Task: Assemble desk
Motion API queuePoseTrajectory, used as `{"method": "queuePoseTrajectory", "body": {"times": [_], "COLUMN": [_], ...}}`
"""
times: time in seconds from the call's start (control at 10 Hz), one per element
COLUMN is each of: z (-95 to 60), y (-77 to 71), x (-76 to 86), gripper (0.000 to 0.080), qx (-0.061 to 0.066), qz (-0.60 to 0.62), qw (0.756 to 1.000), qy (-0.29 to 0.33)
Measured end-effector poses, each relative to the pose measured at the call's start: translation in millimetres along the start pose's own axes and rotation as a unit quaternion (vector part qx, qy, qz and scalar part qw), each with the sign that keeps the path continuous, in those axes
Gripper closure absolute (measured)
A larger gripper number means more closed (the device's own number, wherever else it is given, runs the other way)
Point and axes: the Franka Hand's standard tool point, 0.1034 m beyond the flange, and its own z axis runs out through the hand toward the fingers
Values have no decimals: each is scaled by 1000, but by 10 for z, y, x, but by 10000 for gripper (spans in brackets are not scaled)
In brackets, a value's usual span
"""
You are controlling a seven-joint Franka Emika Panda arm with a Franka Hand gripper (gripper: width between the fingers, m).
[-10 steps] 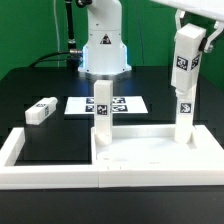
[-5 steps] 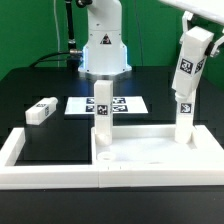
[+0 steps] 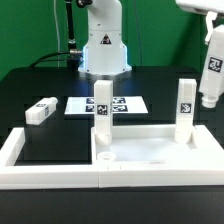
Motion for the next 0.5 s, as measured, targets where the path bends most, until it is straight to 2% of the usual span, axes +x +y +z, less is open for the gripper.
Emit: {"method": "queuePoseTrajectory", "body": {"times": [0.1,0.2,0.3,0.4,0.5], "z": [-34,-32,10,47,39], "y": [-27,-14,34,119,76], "x": [-88,-100,-104,-122,-138], "gripper": [511,511,511,511,511], "qx": [23,31,30,8,15], "qz": [-2,-2,3,11,14], "qw": [1000,1000,1000,1000,999], "qy": [0,-1,-7,-26,-29]}}
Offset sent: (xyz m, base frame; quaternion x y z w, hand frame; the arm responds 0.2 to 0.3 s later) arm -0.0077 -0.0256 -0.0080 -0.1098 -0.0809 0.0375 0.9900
